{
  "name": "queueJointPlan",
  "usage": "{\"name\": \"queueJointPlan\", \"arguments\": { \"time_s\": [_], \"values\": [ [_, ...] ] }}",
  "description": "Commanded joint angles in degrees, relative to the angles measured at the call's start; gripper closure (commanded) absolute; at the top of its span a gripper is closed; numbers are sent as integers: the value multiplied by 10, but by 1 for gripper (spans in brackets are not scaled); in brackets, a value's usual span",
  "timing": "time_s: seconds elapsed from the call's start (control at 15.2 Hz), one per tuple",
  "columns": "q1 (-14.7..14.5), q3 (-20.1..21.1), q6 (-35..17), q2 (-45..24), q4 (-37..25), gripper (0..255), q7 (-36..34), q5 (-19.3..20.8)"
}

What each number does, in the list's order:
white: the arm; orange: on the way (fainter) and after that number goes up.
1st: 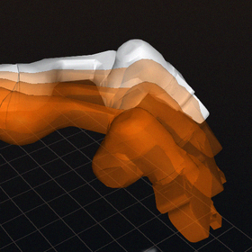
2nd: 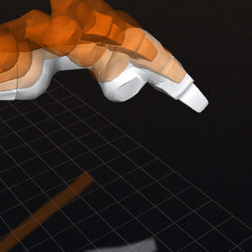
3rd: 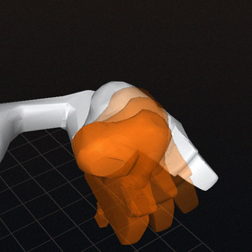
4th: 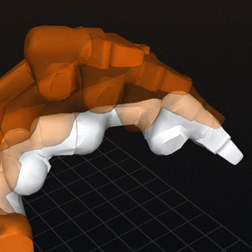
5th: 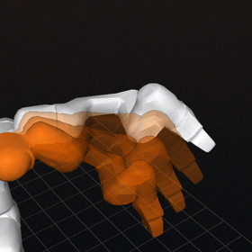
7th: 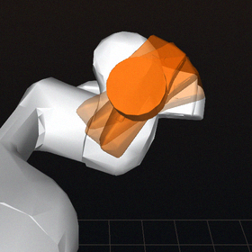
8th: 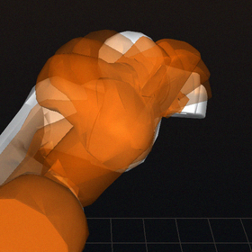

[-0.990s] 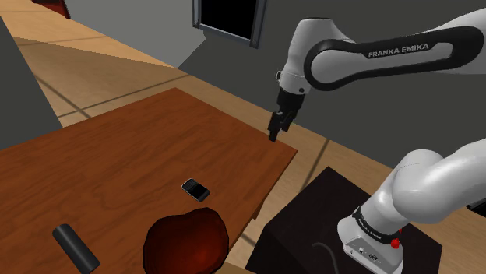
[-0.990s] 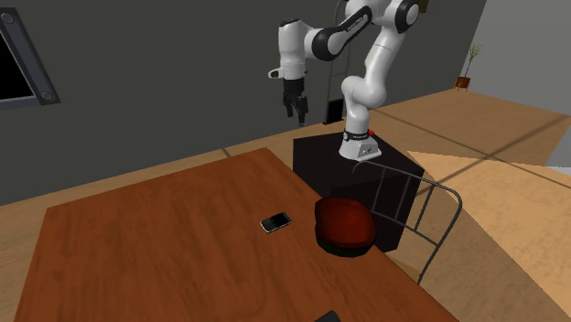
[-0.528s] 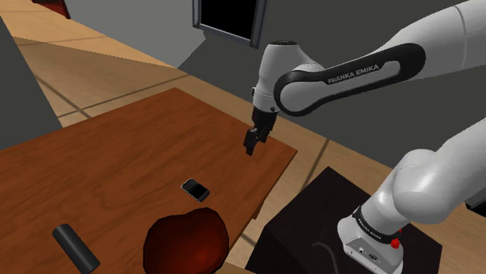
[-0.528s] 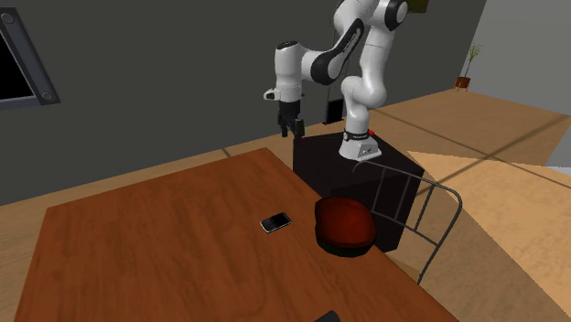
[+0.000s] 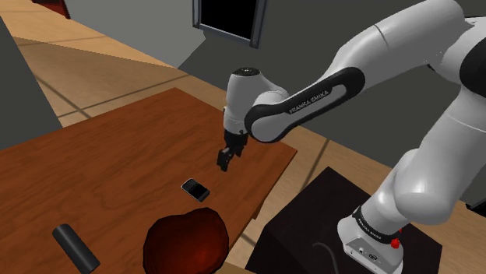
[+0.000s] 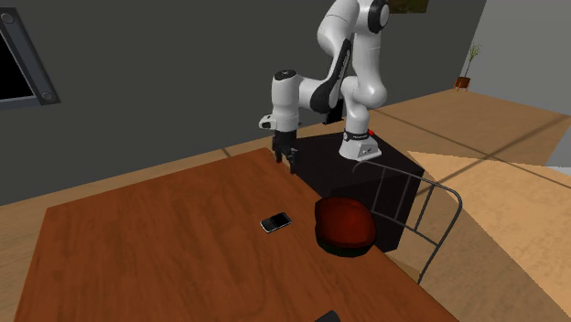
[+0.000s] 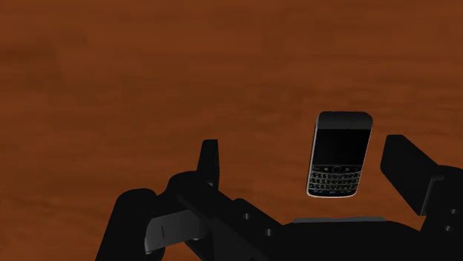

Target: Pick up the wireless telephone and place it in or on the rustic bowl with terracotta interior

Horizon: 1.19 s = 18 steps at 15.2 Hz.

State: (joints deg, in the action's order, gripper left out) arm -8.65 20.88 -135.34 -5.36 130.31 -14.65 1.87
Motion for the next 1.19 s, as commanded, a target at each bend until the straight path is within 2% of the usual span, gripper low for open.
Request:
{"name": "queueJointPlan", "arguments": {
  "time_s": [0.0, 0.4, 0.73, 1.12],
  "values": [
    [-11, 2, -18, -43, -23, 0, -26, 33],
    [-65, -18, -45, -178, -121, 0, -96, 127],
    [-118, -44, -48, -287, -222, 0, -131, 182],
    [-125, -55, -71, -318, -229, 0, -139, 194]
  ]
}}
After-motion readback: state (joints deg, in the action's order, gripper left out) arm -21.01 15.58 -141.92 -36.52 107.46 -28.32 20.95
